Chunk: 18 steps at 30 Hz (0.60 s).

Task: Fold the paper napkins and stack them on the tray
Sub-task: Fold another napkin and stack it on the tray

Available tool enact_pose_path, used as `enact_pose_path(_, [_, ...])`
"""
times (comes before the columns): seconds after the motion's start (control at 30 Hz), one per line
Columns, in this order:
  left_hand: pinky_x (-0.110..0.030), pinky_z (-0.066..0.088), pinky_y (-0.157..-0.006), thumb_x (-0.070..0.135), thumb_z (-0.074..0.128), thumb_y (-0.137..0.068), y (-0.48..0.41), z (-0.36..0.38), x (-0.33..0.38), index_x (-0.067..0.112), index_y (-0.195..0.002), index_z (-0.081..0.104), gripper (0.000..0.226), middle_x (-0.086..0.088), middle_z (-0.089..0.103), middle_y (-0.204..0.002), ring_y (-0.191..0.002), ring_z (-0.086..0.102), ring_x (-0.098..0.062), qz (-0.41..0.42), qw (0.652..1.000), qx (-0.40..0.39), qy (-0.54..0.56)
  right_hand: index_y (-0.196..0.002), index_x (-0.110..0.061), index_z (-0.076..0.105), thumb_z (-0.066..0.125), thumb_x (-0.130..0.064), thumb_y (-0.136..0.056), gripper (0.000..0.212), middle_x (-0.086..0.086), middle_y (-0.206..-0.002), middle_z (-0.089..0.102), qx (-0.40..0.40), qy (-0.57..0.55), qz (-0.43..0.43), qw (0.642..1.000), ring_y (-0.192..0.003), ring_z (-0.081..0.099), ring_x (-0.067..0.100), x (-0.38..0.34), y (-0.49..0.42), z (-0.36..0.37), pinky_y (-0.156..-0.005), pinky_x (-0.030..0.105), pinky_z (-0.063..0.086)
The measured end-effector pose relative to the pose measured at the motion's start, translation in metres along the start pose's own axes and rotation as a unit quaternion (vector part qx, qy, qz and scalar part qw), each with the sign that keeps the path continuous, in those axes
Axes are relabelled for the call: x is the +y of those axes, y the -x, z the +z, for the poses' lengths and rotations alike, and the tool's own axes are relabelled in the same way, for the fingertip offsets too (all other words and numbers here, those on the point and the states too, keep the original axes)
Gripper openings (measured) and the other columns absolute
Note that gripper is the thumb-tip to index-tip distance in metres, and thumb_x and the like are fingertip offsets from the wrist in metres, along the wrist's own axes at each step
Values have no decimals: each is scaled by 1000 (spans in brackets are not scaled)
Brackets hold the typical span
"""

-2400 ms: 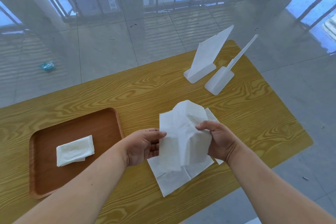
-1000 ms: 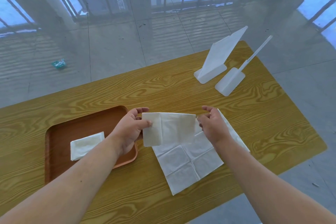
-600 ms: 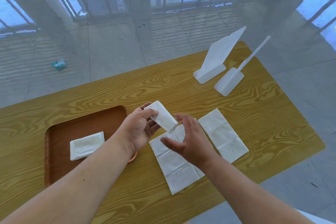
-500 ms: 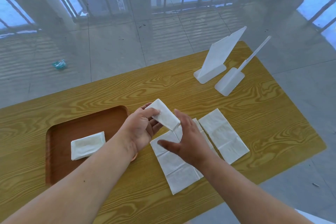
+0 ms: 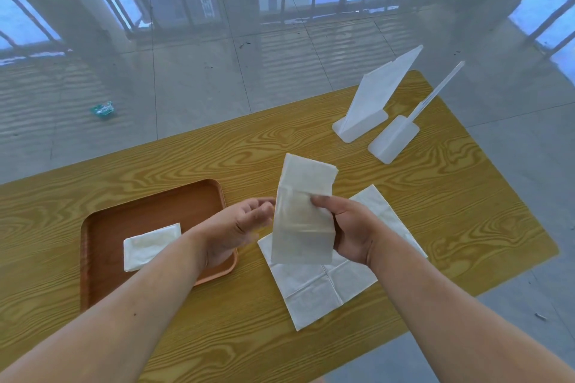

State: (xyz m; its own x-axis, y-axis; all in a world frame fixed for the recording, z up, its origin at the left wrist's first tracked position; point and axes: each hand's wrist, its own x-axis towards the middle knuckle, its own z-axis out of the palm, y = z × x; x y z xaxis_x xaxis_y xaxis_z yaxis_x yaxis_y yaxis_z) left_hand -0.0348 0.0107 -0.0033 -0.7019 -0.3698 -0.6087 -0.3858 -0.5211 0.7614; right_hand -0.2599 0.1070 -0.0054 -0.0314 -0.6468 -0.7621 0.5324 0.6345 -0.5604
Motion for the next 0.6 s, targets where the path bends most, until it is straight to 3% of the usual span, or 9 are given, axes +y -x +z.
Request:
enact_pose_path(0.1, [-57,40,-119,38,90,-76,-3,5,-6,15,-130,70,62,-10,77,-126,-113,70,-24,-40,998,28,43,-130,-3,71,59,-26,-104,37,25,-135,68,-11,14,19,1000,-118,68,42,2,1,0,-99,53,54])
enact_pose_path(0.27, [-44,61,-97,12,85,-85,-7,13,-13,9,-124,72,41,-15,79,-119,-111,75,-33,-40,997,45,38,-135,-2,66,58,-27,-105,40,26,-135,67,-25,6,16,1000,-112,69,37,5,1,1,-94,49,56])
enact_pose_path(0.37, [-38,64,-84,4,82,-87,-13,16,-11,9,-125,69,41,-17,80,-114,-104,78,-31,-11,991,114,72,-145,-10,56,68,-17,-99,48,20,-131,71,-29,52,-16,998,-114,71,35,7,-1,1,-92,47,60])
enact_pose_path(0.5, [-40,62,-81,2,82,-87,-19,15,-6,24,-137,49,64,-17,81,-108,-99,79,-30,19,977,180,110,-166,-26,10,75,0,-91,102,20,-118,74,26,113,-86,989,-106,74,31,15,-4,3,-95,45,60])
enact_pose_path(0.53, [-37,62,-79,2,83,-87,-20,13,-6,27,-139,46,69,-17,81,-106,-97,79,-29,24,975,190,112,-167,-28,9,74,0,-91,104,22,-116,75,26,137,-106,985,-106,74,32,17,-4,3,-98,45,59])
enact_pose_path(0.6, [-31,63,-75,2,84,-85,-21,11,-6,29,-138,48,70,-15,81,-101,-96,79,-27,37,977,179,109,-165,-30,22,74,-2,-91,94,23,-115,73,30,190,-142,971,-110,72,34,16,-5,4,-100,42,58])
